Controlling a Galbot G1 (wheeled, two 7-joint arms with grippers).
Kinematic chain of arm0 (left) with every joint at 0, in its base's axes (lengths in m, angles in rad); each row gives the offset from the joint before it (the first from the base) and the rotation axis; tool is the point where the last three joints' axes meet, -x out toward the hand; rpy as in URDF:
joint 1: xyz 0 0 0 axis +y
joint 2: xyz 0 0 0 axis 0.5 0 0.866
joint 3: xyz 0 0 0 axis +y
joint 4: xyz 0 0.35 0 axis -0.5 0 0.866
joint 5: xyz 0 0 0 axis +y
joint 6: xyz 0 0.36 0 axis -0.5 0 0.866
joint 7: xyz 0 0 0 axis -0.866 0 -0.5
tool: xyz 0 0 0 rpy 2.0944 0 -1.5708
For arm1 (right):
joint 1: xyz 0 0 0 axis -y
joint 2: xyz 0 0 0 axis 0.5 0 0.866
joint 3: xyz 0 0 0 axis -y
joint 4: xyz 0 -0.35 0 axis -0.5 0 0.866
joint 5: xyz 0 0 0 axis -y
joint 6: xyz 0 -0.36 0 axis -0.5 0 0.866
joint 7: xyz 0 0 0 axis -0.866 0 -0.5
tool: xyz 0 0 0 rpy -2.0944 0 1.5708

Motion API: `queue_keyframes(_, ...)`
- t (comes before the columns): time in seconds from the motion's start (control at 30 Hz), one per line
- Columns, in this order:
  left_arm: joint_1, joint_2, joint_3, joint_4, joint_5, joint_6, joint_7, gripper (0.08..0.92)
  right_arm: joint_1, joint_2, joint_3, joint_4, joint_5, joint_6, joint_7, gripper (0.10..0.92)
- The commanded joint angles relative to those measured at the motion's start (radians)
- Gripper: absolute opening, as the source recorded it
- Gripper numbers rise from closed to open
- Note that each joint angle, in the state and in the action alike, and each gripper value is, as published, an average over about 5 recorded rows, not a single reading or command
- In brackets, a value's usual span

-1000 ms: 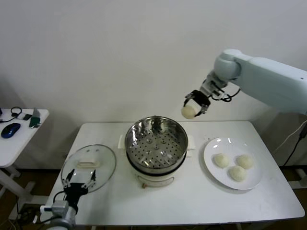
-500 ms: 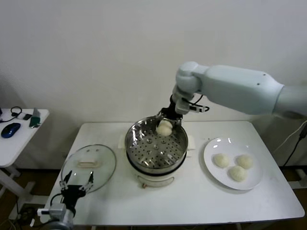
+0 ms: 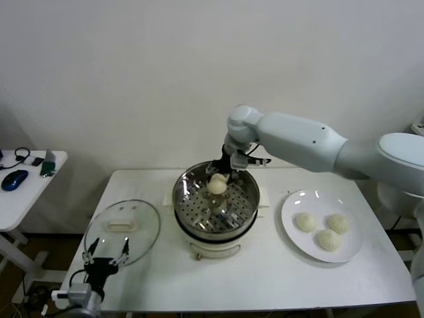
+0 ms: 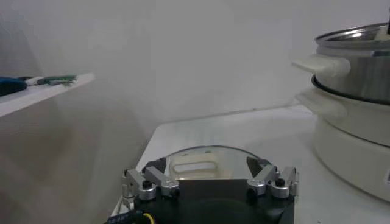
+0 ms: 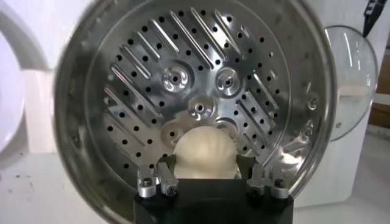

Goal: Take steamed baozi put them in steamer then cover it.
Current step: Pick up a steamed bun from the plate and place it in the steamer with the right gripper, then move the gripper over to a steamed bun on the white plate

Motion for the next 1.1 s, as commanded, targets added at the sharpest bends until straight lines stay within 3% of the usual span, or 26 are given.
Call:
queue_keyframes(0.03, 0.000, 0.000, 0.001, 0.003, 0.000, -0.002, 0.000, 0.823, -0.053, 0.040, 0.041, -0.082, -0.077, 0.026, 0.031, 0.679)
queue_keyframes(0.33, 0.000, 0.000, 0.002, 0.008, -0.001, -0.005, -0.001, 0.823, -0.047, 0.028, 0.031, -0.083, -0.030, 0.030, 0.076, 0.814)
queue_keyframes(0.43, 0.002, 0.000, 0.002, 0.006, -0.001, -0.006, -0.003, 0.823, -0.018, 0.001, 0.033, -0.050, 0.034, 0.022, 0.075, 0.821)
queue_keyframes(0.6, 0.005, 0.000, 0.002, 0.001, 0.000, -0.004, -0.004, 0.823, 0.180, -0.113, -0.099, 0.055, 0.420, -0.056, -0.073, 0.823)
queue_keyframes(0.73, 0.001, -0.001, 0.005, -0.002, 0.003, 0.001, -0.003, 0.823, 0.409, -0.202, -0.351, 0.078, 0.837, -0.208, -0.160, 0.823)
queue_keyframes(0.8, -0.003, 0.000, 0.007, -0.001, 0.004, 0.003, -0.002, 0.823, 0.489, -0.257, -0.450, 0.096, 0.971, -0.337, -0.199, 0.823)
queue_keyframes(1.1, -0.017, 0.003, 0.016, 0.014, 0.002, 0.001, -0.001, 0.823, 0.733, -0.514, -0.839, 0.352, 1.067, -0.779, -0.169, 0.823)
